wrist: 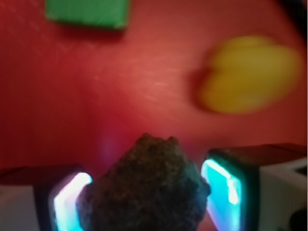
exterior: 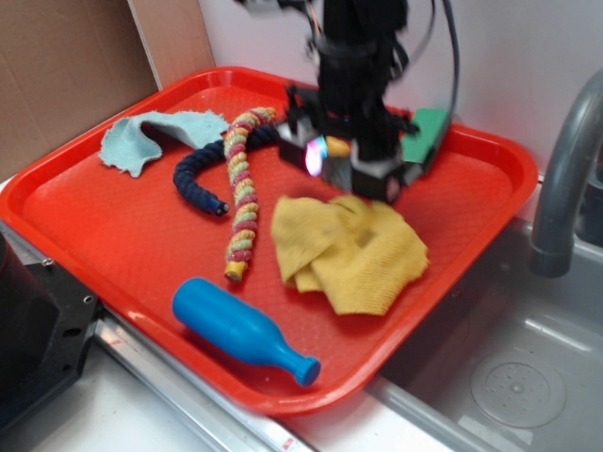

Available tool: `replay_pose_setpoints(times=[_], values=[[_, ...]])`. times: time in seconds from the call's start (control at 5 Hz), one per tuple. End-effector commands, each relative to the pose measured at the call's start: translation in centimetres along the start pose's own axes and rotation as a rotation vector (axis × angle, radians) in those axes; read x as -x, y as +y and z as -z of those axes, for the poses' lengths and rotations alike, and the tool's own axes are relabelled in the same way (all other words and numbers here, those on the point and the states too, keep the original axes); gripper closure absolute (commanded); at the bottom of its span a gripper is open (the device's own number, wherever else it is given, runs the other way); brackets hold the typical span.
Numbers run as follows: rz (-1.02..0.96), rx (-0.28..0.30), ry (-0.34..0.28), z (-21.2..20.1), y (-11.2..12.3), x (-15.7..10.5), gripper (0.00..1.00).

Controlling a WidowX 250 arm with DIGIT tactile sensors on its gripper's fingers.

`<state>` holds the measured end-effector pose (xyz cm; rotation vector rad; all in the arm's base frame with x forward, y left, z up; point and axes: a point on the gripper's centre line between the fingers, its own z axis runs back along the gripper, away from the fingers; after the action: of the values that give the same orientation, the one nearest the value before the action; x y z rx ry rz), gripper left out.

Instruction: Grab the rock.

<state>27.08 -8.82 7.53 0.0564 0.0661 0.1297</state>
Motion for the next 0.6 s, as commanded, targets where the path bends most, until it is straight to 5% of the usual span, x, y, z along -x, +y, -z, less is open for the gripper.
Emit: replay_pose_setpoints(times=[0.0, 0.2, 0.4], values=[[-0.170, -0.037, -0.175, -10.9, 6.0, 8.0, 1.00], [-0.098, 0.013, -0.191, -14.3, 10.5, 12.5, 1.00], [-0.022, 0.085, -0.167, -13.7, 14.1, 14.4, 1.00]])
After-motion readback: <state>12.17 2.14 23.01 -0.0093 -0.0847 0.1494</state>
